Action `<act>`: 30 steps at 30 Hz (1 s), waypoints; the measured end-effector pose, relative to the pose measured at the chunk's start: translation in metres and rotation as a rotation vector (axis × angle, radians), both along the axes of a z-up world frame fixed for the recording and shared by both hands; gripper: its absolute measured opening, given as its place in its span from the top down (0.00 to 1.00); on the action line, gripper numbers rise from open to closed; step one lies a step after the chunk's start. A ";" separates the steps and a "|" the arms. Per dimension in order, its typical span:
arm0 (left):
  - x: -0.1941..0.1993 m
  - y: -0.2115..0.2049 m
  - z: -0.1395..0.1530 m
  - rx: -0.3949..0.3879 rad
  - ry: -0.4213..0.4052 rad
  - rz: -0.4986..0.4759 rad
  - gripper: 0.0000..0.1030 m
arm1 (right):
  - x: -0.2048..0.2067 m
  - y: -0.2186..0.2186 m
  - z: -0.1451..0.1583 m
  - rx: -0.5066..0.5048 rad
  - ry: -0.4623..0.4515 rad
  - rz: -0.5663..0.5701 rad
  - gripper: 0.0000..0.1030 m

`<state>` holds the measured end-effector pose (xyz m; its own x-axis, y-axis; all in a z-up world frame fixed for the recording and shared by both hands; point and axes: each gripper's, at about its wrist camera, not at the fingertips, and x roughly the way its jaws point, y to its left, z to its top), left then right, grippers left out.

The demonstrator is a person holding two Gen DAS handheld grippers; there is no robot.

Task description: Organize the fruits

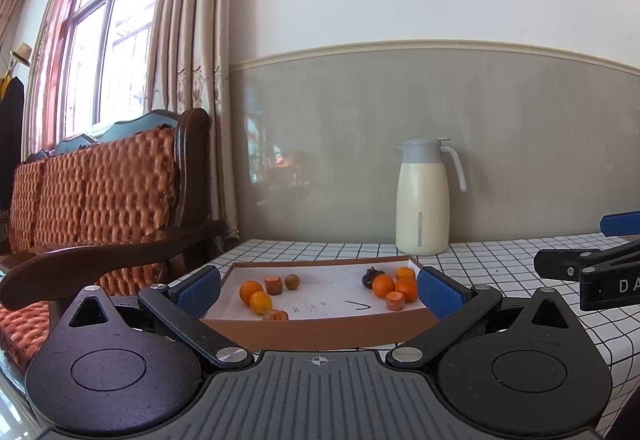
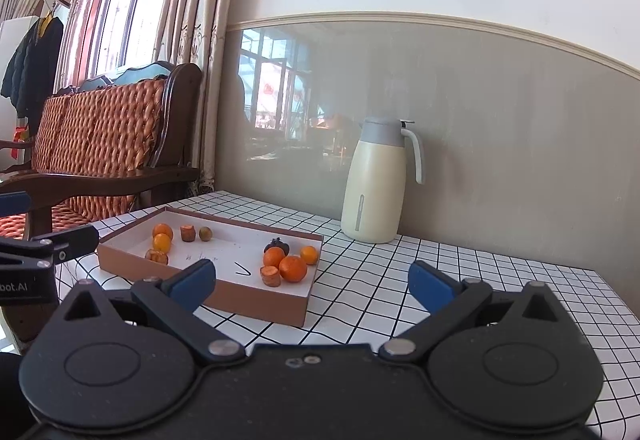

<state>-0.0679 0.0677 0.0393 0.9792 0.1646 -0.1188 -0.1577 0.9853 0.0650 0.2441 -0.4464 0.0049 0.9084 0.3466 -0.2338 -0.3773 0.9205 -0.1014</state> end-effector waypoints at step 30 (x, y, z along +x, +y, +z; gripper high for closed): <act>0.002 0.001 -0.002 -0.006 0.004 -0.001 0.00 | 0.000 0.000 0.000 -0.002 0.003 0.000 0.06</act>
<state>-0.0659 0.0686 0.0377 0.9790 0.1624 -0.1234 -0.1560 0.9860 0.0592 0.2440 -0.4460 0.0045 0.9076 0.3461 -0.2376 -0.3777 0.9203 -0.1023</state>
